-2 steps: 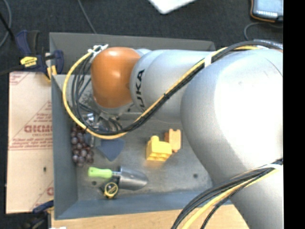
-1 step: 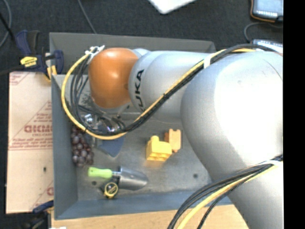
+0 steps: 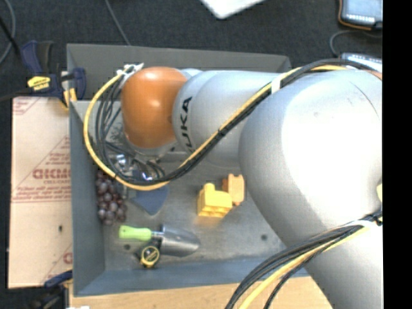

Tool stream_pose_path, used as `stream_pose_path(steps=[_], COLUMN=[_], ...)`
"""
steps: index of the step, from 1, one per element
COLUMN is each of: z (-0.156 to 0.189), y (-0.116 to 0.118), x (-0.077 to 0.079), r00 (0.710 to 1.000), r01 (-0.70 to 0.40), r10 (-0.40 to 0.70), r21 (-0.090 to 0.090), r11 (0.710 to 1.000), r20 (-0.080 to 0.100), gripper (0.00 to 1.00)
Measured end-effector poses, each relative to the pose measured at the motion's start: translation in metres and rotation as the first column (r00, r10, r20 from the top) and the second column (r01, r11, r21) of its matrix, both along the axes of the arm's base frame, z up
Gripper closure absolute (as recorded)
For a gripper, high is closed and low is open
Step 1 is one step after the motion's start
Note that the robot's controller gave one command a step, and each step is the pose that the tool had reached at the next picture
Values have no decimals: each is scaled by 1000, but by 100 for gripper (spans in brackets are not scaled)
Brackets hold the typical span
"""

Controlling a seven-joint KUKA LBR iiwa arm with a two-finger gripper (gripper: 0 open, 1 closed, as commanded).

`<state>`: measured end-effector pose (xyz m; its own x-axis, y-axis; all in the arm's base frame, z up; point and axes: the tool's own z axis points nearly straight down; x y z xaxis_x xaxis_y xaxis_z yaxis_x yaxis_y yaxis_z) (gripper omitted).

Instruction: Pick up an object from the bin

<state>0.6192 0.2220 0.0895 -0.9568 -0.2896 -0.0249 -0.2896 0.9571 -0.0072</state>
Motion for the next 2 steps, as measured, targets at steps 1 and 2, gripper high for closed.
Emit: stream_pose_path(steps=[1, 2], z=[-5, -6], y=[1, 0], x=[-5, -6], r00=[991, 980], r01=[-131, -197], r10=[131, 197], r21=[-6, -9], r11=[991, 980], r20=[14, 18], gripper=[100, 100])
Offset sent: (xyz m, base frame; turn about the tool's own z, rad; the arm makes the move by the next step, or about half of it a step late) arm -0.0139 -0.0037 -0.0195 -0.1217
